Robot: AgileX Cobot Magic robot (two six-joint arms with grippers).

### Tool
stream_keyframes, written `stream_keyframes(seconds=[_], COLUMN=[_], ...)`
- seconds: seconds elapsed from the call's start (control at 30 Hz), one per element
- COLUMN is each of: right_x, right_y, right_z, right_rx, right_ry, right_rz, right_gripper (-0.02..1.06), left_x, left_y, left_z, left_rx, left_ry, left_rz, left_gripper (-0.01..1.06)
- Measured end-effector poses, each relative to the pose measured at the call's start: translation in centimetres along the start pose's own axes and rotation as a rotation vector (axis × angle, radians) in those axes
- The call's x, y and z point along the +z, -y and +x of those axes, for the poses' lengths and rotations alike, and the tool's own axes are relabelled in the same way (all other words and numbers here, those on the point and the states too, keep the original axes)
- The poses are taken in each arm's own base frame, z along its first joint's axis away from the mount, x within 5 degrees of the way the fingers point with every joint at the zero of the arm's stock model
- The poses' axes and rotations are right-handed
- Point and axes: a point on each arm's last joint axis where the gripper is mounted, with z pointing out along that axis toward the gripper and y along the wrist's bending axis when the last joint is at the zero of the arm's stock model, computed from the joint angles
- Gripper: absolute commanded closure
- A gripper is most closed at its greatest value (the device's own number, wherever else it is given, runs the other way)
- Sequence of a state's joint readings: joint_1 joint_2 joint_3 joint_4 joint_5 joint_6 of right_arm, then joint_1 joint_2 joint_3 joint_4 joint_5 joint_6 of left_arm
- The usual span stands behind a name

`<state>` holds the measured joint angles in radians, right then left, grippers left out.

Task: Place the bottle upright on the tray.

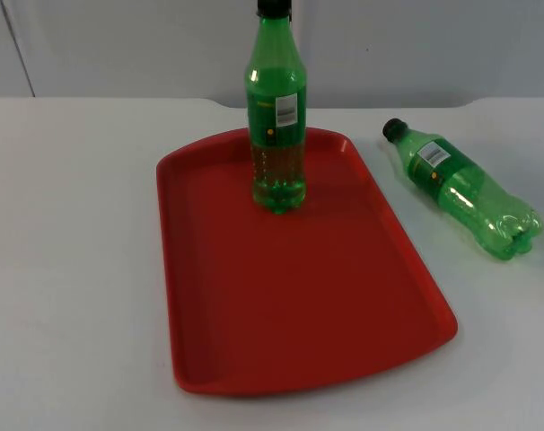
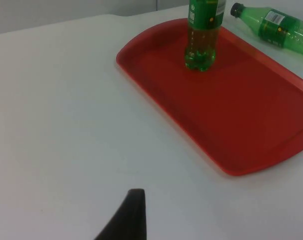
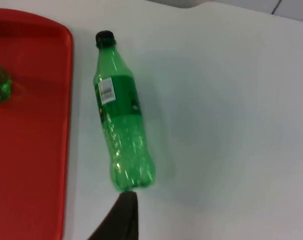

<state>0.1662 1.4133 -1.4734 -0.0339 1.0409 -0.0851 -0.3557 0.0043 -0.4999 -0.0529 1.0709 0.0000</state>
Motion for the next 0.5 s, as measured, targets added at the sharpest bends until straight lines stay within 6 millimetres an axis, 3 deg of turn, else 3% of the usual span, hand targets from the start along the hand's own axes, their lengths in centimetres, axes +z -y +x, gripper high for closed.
stream_keyframes(seconds=[0.07,0.23,0.27,0.4,0.43,0.5], right_x=[0.7,5.4,5.4,9.4,9.4,12.3], right_y=[0.0,-0.4,-0.4,-0.4,-0.4,-0.4], right_z=[-0.8,-4.9,-4.9,-7.2,-7.2,-8.3], right_rx=[-0.004,-0.027,-0.027,-0.030,-0.030,-0.028], right_ry=[-0.010,-0.068,-0.068,-0.124,-0.124,-0.139], right_rz=[-0.012,-0.088,-0.088,-0.111,-0.111,-0.119], right_gripper=[-0.01,-0.01,-0.01,-0.01,-0.01,-0.01], left_x=[0.0,0.0,0.0,0.0,0.0,0.0], left_y=[0.0,0.0,0.0,0.0,0.0,0.0], left_z=[0.0,0.0,0.0,0.0,0.0,0.0], left_rx=[0.000,0.000,0.000,0.000,0.000,0.000], left_ry=[0.000,0.000,0.000,0.000,0.000,0.000], left_rz=[0.000,0.000,0.000,0.000,0.000,0.000], left_gripper=[0.00,0.00,0.00,0.00,0.00,0.00])
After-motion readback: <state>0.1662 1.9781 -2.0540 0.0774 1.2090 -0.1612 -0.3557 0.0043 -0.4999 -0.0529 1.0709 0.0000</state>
